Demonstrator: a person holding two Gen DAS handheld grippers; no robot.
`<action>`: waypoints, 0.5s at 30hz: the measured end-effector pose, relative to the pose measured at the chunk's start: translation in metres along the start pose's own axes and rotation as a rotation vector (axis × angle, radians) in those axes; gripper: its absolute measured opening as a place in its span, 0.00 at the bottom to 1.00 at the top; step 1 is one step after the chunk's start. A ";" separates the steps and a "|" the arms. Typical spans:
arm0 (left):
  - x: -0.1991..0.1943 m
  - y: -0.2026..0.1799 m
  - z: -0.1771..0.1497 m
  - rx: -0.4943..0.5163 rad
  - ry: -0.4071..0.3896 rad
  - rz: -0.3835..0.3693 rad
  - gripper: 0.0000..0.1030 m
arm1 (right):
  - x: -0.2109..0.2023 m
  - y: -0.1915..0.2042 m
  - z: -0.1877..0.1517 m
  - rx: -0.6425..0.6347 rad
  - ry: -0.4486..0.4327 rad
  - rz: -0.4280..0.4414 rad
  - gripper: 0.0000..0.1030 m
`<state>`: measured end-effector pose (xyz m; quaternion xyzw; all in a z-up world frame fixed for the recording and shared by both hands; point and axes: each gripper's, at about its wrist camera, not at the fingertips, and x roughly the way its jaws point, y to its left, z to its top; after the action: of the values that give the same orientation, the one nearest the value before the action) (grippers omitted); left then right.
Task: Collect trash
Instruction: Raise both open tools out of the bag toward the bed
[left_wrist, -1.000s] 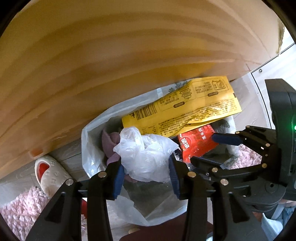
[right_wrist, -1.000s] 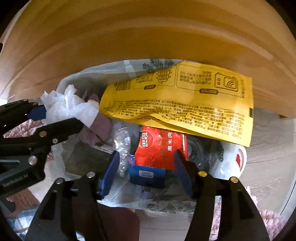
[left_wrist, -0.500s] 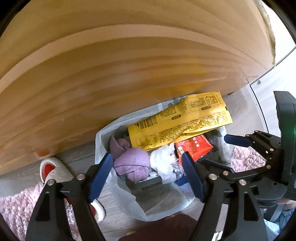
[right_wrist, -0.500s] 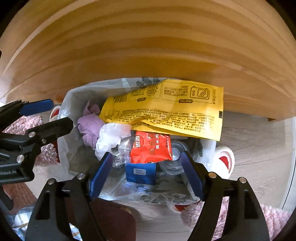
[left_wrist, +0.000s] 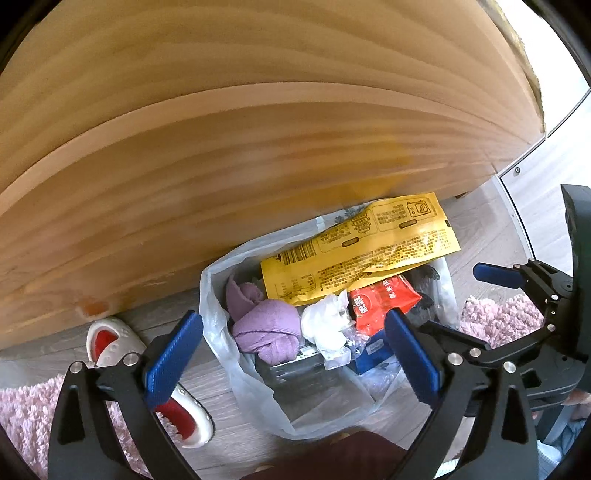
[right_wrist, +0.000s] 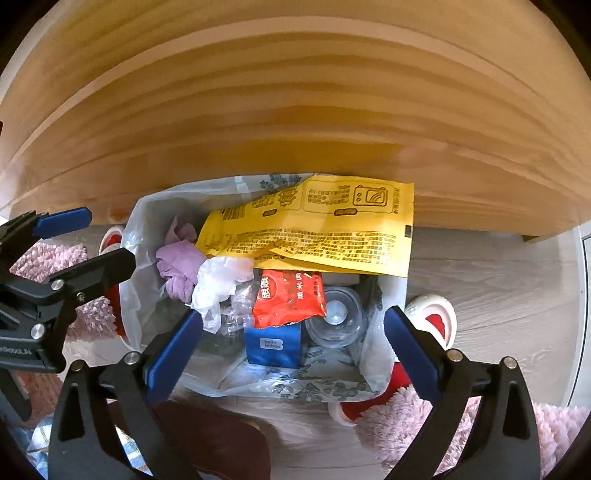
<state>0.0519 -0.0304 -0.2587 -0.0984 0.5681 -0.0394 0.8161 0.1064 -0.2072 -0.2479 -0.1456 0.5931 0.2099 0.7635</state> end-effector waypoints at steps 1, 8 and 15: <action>-0.001 0.000 0.000 0.000 -0.003 0.000 0.93 | 0.000 0.001 0.000 -0.001 -0.004 -0.004 0.92; -0.009 -0.001 0.000 -0.005 -0.032 0.002 0.93 | -0.011 0.002 -0.002 -0.004 -0.040 -0.017 0.92; -0.030 0.000 0.000 -0.020 -0.093 -0.021 0.93 | -0.028 0.002 -0.005 0.001 -0.099 -0.027 0.92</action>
<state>0.0414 -0.0252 -0.2308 -0.1142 0.5287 -0.0379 0.8402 0.0954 -0.2121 -0.2225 -0.1426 0.5526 0.2065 0.7947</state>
